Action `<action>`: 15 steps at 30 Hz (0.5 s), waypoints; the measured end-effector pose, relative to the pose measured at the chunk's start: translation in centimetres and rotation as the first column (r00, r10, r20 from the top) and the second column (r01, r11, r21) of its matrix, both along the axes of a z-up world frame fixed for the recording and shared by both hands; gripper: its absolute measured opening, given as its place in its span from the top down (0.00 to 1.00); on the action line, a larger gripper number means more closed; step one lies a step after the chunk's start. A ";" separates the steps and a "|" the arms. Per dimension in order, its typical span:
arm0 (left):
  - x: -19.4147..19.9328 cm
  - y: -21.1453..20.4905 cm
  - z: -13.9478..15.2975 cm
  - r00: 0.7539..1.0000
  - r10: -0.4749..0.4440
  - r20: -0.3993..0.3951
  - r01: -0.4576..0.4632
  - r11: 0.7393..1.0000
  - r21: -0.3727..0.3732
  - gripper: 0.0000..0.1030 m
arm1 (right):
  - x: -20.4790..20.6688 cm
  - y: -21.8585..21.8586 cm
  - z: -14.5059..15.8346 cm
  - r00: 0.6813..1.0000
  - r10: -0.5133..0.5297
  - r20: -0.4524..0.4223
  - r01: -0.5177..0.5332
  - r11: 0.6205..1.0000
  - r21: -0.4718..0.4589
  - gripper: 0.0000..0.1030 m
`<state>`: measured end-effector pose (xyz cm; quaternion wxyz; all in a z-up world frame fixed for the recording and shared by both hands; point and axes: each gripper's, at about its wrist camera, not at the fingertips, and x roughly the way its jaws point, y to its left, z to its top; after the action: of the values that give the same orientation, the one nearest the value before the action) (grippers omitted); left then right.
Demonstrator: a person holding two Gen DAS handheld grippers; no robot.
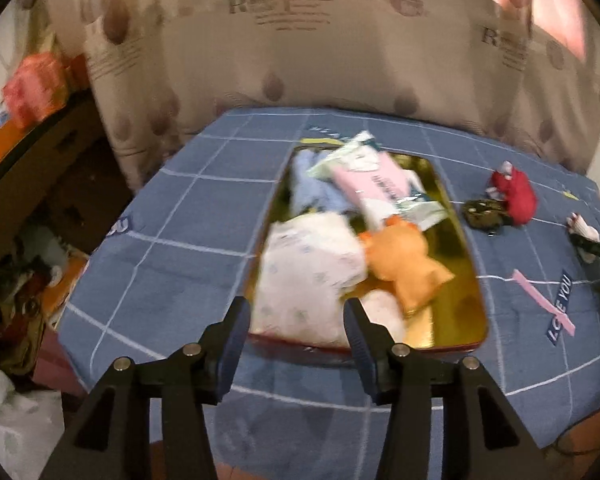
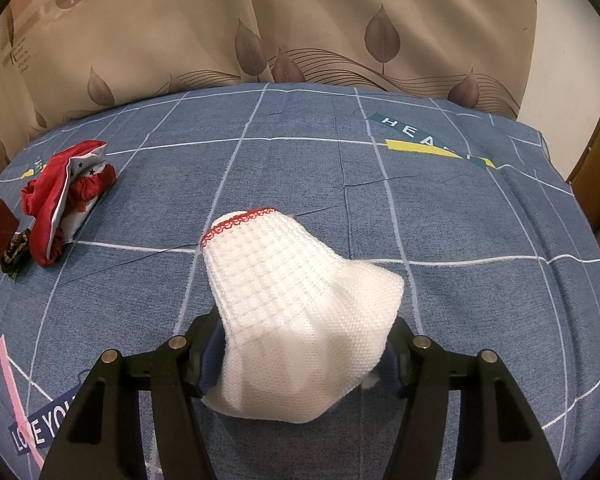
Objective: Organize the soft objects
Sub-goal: 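Lower the fluffy ball into the tin and open the left tool, then carry the white mesh slipper into the tin and open the right tool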
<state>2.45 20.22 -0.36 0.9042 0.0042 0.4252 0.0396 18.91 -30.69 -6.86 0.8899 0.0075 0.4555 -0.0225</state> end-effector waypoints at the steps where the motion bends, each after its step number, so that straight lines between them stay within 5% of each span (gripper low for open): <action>1: -0.1 0.4 -0.2 1.000 0.009 -0.006 -0.009 1.000 -0.007 0.52 | 0.0 0.0 0.0 1.000 0.000 0.000 0.000 1.000 0.000 0.43; 15: -1.1 4.8 -1.4 0.991 0.133 -0.010 -0.133 0.985 -0.112 0.52 | -0.1 0.2 0.0 1.000 0.000 0.003 0.000 1.000 -0.024 0.44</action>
<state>1.35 25.01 -1.80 0.8978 -0.0751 0.4273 0.0758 18.80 -30.45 -6.87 0.8906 -0.0033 0.4539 -0.0279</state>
